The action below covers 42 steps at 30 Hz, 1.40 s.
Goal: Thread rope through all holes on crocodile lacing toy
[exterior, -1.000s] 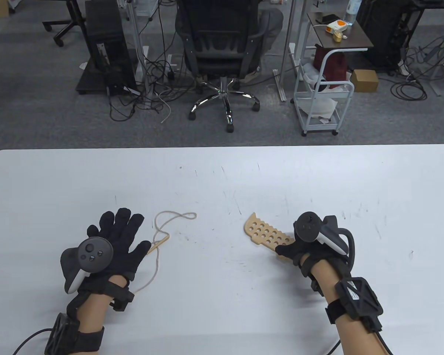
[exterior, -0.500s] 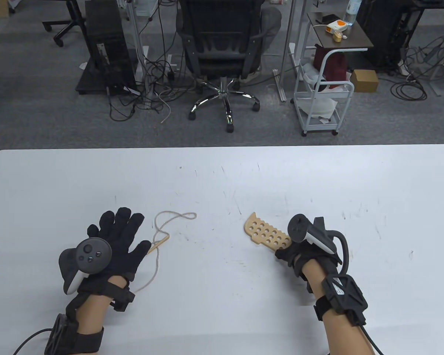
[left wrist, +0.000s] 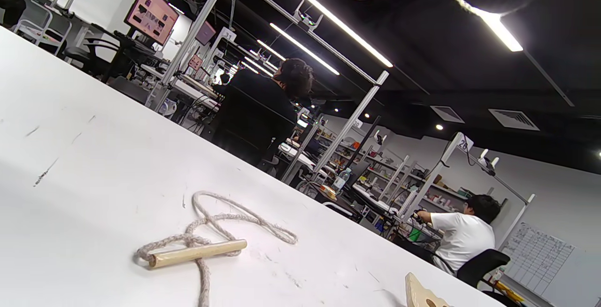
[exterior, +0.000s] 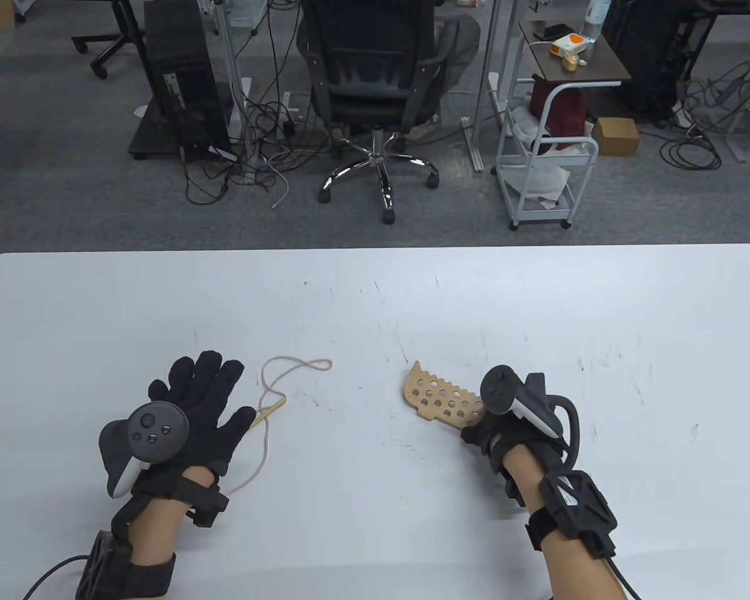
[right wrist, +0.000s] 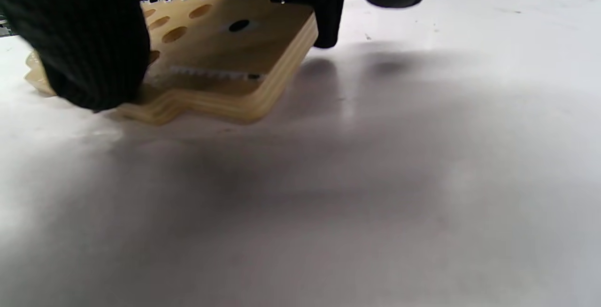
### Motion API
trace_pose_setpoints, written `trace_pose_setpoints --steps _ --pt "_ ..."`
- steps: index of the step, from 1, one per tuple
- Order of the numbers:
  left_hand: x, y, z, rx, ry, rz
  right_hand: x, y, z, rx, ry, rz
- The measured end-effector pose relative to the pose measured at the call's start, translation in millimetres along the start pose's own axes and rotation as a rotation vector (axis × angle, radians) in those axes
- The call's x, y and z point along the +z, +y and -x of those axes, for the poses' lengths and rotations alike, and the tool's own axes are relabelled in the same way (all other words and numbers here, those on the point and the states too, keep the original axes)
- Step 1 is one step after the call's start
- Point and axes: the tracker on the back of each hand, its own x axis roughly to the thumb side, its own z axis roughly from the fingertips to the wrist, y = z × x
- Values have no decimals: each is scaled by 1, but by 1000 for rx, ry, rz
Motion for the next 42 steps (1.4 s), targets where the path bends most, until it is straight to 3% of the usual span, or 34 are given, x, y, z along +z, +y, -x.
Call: trace_pose_setpoints --steps 8,15,19,30,42 --pt "0 -2 -2 -2 -12 12 12 -6 0 -10 -39 86" --pt "0 -2 -2 2 -13 8 23 -8 4 -58 -52 91" --pt "0 -1 -1 8 -8 5 25 -9 9 -182 -66 39" --pt "1 0 0 10 0 -10 37 -29 15 -435 -113 292" --pt "1 0 0 21 6 0 62 -31 18 -751 -216 390"
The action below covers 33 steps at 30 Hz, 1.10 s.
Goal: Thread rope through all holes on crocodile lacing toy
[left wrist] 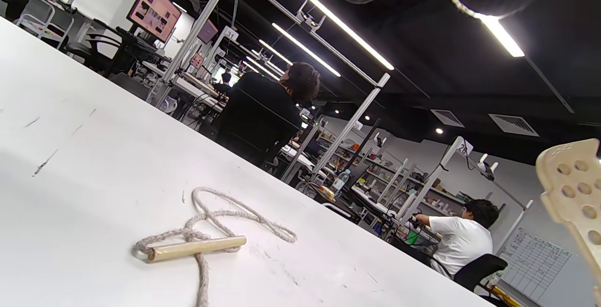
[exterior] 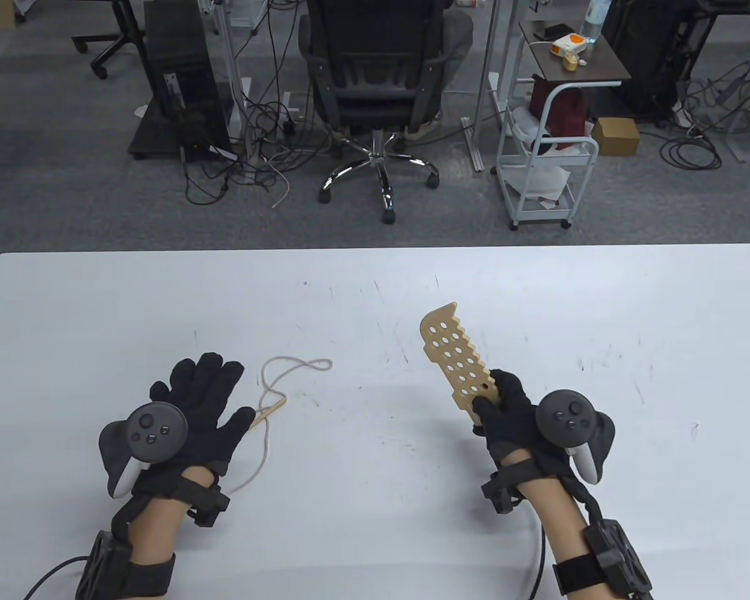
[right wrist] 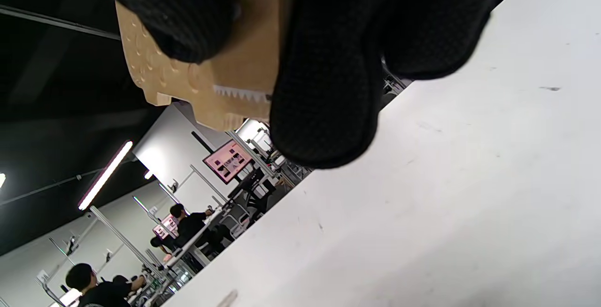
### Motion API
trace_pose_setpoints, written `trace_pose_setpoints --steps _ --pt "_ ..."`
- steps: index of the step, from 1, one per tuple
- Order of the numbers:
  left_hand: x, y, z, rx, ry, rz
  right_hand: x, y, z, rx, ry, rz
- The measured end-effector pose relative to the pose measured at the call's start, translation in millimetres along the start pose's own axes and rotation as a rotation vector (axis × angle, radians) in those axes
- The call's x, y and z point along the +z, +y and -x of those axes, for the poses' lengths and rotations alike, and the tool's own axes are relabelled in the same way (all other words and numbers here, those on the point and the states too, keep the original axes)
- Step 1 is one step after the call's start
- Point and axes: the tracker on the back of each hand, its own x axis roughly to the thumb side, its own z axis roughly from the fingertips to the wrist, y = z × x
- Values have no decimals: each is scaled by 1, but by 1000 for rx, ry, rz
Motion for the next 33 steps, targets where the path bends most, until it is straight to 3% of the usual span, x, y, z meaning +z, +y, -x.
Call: trace_pose_setpoints --steps 8,16,26,33 --pt "0 -1 4 4 22 -4 7 -6 1 -132 -72 74" --pt "2 -1 5 -19 41 -54 11 -12 -5 -133 -124 92" --pt "4 1 -8 -168 79 -144 11 -15 -9 -146 -171 104" --pt "-8 4 -26 -246 104 -111 9 -23 -8 -168 -180 112"
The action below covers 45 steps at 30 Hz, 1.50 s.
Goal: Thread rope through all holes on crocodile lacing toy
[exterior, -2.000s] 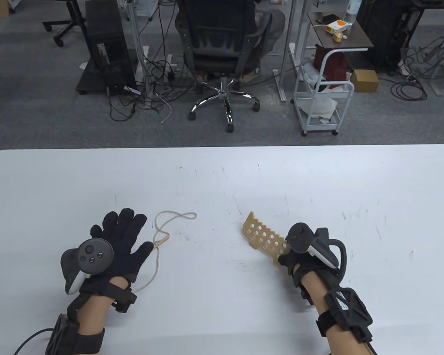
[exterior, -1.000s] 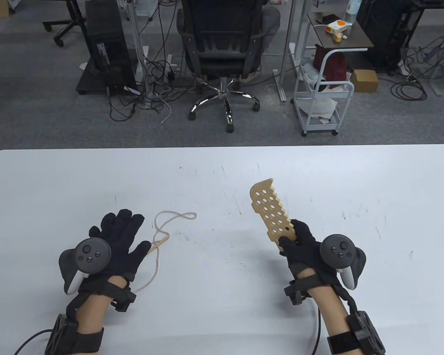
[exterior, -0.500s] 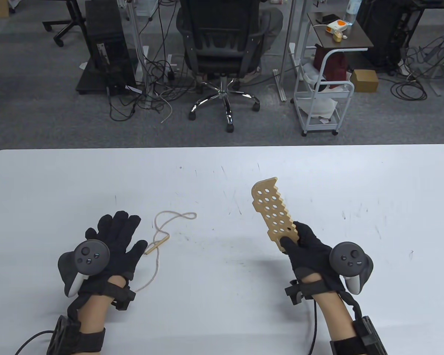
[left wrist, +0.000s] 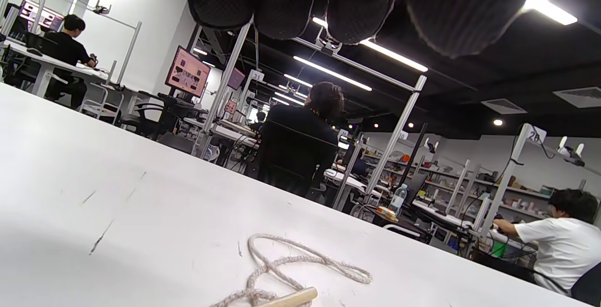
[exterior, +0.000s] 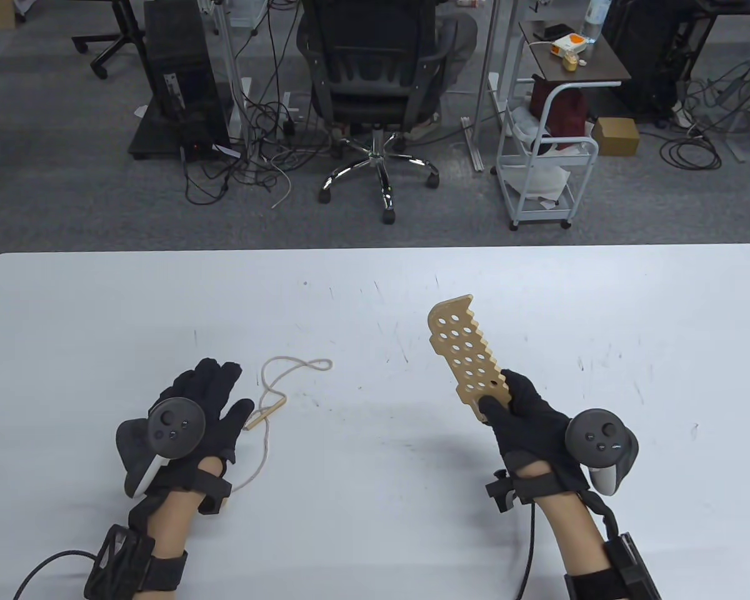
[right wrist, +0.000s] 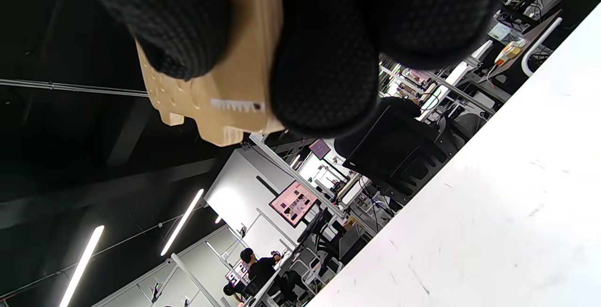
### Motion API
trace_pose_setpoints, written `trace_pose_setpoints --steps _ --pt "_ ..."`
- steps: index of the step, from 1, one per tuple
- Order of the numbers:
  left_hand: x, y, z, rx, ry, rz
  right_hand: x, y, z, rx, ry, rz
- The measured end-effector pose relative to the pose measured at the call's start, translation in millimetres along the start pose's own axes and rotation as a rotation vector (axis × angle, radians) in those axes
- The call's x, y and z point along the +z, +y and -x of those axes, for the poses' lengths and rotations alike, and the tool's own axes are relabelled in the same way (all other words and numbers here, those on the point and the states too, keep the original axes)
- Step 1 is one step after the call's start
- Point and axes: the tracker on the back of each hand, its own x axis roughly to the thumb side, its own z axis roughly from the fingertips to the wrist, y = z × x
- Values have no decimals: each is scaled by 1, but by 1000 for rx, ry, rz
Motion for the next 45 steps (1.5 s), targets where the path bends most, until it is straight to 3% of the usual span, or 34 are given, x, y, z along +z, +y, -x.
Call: trace_pose_setpoints --steps 10,14,23,32,37,45 --pt "-28 -7 -14 -185 21 150 0 3 0 1 -2 -12" --pt "-38 -23 -13 -248 39 259 0 5 0 8 -3 -22" --pt "-52 -64 -4 -374 87 384 0 9 -1 15 -9 -44" --pt "-61 -89 1 -470 135 498 -1 13 -3 24 -18 -64" --pt "-64 -91 -7 -549 95 476 -1 16 -4 29 -25 -73" --pt "-64 -104 -28 -736 -79 377 1 13 -1 27 -5 -54"
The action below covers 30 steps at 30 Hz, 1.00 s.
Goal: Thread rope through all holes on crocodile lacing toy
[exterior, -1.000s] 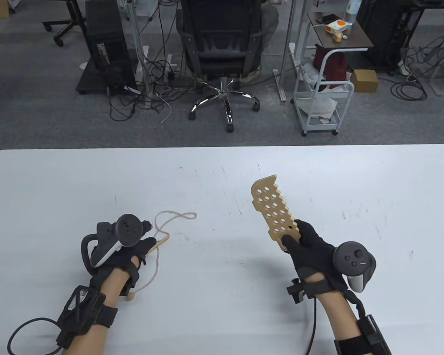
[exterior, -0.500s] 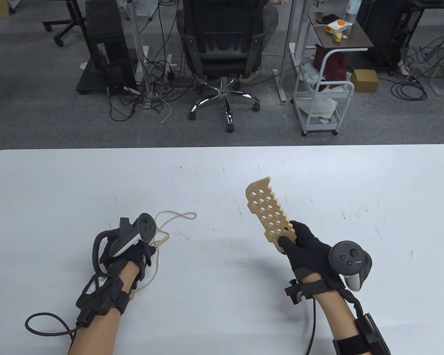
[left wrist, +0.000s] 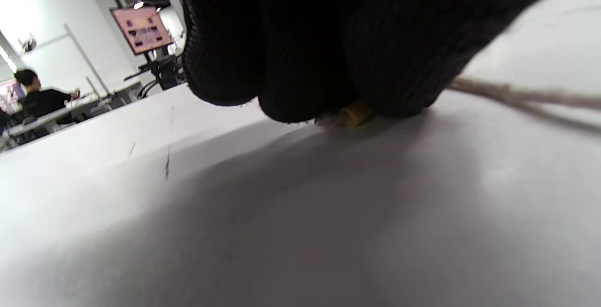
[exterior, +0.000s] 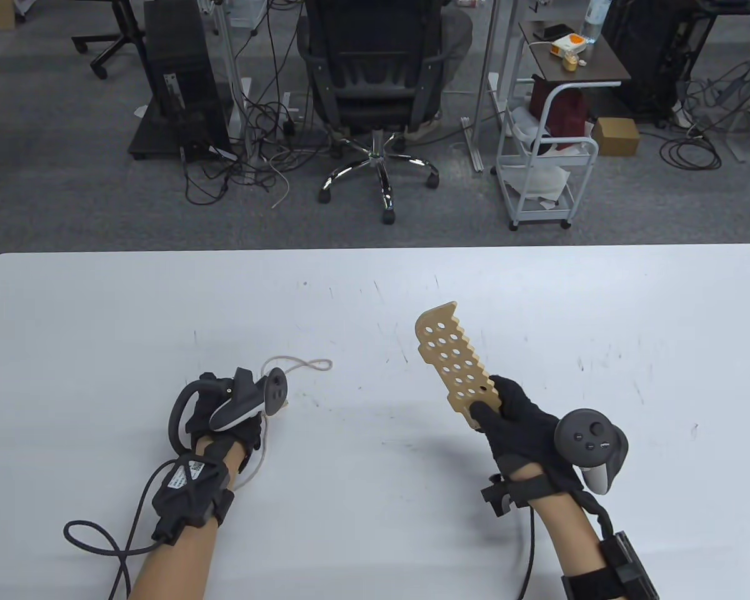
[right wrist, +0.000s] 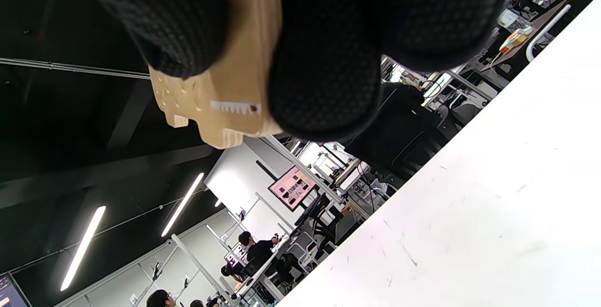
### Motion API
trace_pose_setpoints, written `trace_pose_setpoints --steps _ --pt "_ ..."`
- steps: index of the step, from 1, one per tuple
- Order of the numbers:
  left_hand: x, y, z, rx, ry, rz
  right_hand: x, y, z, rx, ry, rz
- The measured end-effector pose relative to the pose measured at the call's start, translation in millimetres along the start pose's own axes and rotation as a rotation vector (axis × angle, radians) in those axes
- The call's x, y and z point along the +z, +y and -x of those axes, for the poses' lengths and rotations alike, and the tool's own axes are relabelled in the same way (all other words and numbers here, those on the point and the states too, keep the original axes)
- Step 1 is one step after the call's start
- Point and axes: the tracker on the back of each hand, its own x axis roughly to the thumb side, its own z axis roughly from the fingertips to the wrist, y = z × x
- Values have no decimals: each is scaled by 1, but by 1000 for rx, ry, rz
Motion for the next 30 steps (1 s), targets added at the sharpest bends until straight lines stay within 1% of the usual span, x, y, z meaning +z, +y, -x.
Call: trace_pose_setpoints --steps 1,4,9,12,17,20,23,27,30 --pt "0 1 -4 -38 -4 -2 0 0 0 -1 1 1" --pt "-4 1 -11 -110 -8 35 0 0 0 -5 0 3" --pt "-12 -3 -12 -123 32 119 0 2 -2 0 -12 -11" --pt "-17 -10 -5 -91 41 171 0 2 -4 -5 -22 -13" --pt "-20 -17 10 52 56 240 1 0 -8 -20 -33 -6" --pt "-16 -16 16 115 56 228 1 0 -7 -25 -34 -5" --pt "-12 -12 22 159 55 183 1 0 -7 -25 -33 -6" --pt "-1 -1 27 212 30 102 1 -1 -8 -21 -32 -7" --pt "9 11 31 264 7 15 1 -2 -7 -23 -31 -4"
